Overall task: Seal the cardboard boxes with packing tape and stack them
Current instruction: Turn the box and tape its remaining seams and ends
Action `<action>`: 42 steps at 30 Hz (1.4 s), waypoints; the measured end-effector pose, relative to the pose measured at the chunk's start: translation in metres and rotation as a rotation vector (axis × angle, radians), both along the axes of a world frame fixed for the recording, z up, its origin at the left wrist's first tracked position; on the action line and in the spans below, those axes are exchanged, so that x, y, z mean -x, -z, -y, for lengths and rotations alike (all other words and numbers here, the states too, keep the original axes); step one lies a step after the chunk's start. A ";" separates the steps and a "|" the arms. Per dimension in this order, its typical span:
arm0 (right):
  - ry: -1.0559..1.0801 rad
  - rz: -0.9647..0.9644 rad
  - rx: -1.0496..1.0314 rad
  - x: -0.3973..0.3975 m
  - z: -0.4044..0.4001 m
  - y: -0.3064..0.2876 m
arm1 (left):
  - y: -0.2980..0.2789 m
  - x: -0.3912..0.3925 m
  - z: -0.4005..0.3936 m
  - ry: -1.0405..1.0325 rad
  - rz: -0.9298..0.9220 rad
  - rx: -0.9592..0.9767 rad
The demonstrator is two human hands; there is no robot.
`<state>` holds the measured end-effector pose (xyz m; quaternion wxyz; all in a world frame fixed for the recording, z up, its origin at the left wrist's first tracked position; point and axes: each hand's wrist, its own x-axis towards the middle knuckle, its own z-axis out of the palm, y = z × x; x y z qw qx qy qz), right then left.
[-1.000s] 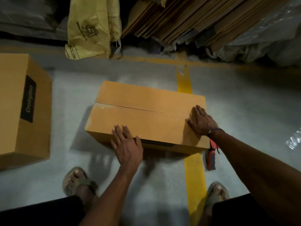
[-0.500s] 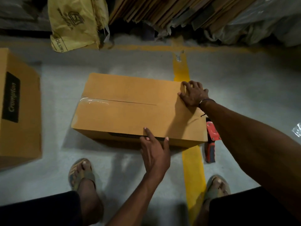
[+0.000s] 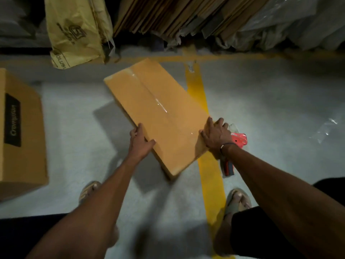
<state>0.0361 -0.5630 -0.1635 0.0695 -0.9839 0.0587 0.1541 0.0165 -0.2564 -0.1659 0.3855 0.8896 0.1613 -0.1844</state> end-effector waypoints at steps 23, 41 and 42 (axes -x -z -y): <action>1.000 -0.065 -0.501 0.068 0.090 0.081 | 0.009 0.058 0.132 0.584 0.394 -0.331; 1.248 -0.152 -0.618 0.037 0.086 0.100 | 0.014 0.062 0.146 0.763 0.326 -0.398; 1.268 -0.128 -0.641 0.041 0.087 0.085 | 0.006 0.059 0.145 0.799 0.275 -0.400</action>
